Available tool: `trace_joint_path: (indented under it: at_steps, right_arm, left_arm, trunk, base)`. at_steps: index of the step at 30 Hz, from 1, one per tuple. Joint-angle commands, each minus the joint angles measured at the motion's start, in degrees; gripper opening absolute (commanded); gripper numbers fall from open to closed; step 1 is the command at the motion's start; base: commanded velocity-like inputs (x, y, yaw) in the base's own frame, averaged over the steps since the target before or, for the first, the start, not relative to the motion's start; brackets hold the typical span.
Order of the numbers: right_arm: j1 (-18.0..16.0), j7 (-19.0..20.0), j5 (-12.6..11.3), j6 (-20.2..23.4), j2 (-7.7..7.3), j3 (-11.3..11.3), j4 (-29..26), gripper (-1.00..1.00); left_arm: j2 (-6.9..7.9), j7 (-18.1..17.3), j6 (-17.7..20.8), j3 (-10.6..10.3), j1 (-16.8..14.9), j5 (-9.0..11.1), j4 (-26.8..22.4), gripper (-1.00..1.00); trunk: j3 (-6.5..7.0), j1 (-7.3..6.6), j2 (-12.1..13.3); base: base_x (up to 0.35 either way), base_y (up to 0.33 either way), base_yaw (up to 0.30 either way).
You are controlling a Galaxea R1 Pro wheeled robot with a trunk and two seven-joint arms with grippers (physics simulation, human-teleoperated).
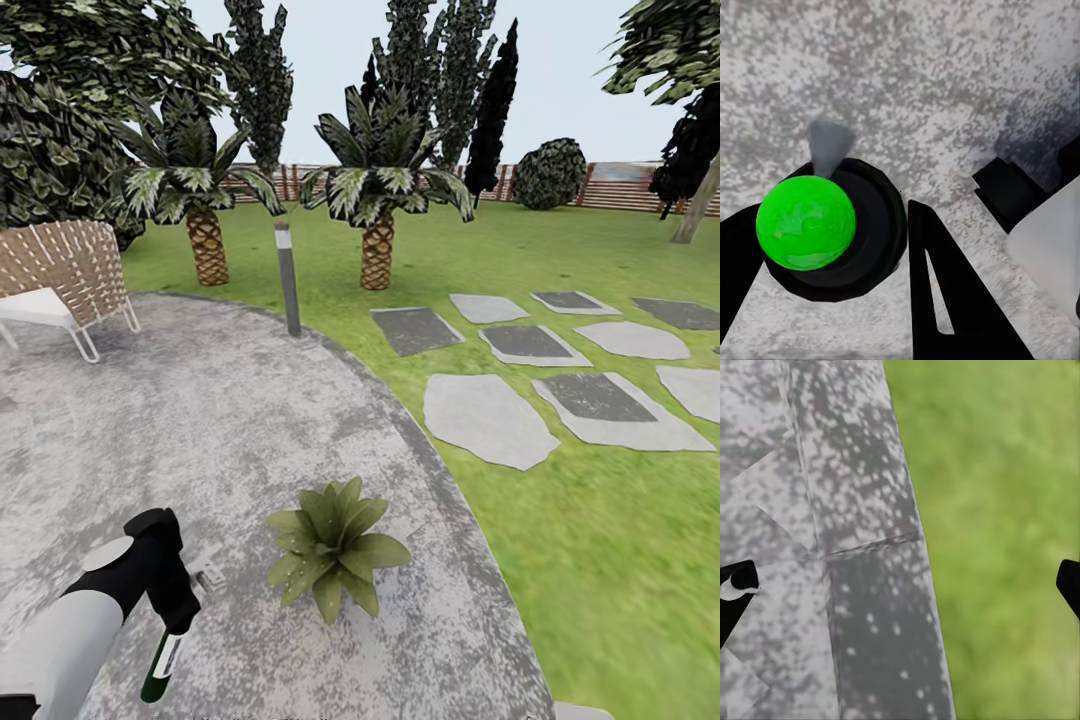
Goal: Pick up the pesticide atomizer in the garden and spray insectifuge to fully cover both potted plants in the garden.
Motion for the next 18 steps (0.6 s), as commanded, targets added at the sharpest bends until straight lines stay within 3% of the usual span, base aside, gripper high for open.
trace_joint_path:
  at_steps: [1, 6, 18]
  right_arm:
    - [-0.05, -0.20, 0.60, -0.23, -0.02, -0.42, 0.08, 1.00]
    - [-0.05, 0.00, 0.77, -0.15, -0.24, -0.34, 0.12, 1.00]
    - [-0.05, -0.06, 0.76, -0.15, -0.19, -0.33, 0.15, 1.00]
  left_arm:
    - [-0.01, -0.35, 0.60, -0.06, -0.03, -0.26, -0.08, -1.00]
    - [-0.36, -0.18, 0.60, 2.25, -0.04, -0.21, -0.29, -1.00]
    - [-0.38, -0.17, 0.60, 2.44, -0.04, -0.21, -0.12, -1.00]
  trunk:
    - [-0.09, -0.01, -0.02]
    - [-0.12, -0.01, -0.02]
    - [-0.12, -0.01, -0.02]
  base:
    - [0.000, -0.034, 0.093]
    - [-0.009, -0.236, 0.013]
    - [-0.062, -0.272, 0.000]
